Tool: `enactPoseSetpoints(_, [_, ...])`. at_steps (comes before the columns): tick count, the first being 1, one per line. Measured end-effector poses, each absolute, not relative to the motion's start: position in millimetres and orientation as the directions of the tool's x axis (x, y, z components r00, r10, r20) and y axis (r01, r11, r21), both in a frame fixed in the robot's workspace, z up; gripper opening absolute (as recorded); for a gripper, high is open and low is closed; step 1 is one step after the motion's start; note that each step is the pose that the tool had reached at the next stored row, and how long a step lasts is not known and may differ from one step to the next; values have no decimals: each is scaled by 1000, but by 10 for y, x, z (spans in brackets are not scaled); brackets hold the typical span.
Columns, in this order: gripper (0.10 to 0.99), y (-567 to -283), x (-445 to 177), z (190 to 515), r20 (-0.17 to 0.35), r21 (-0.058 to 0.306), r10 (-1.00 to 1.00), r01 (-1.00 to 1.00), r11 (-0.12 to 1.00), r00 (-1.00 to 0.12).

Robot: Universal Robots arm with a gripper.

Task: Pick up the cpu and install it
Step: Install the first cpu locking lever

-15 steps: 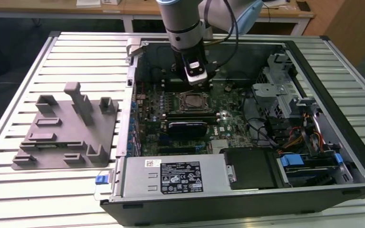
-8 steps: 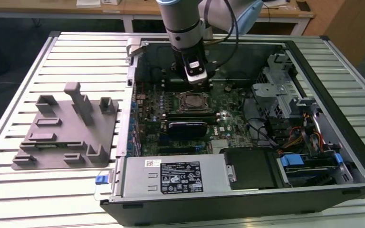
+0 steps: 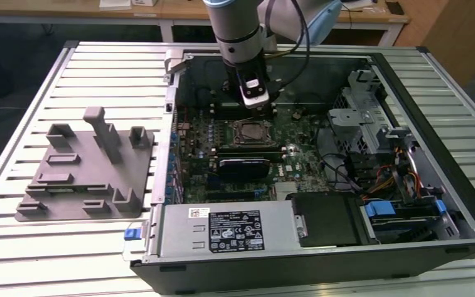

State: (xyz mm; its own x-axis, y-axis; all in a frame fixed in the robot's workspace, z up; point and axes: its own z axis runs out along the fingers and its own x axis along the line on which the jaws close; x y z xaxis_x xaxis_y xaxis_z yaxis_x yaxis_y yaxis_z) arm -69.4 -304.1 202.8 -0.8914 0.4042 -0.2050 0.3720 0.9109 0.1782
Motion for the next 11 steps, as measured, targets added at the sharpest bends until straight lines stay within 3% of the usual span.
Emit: enactPoseSetpoints(11, [106,-3032,-694,1952,-212,161,389,361,919,-896])
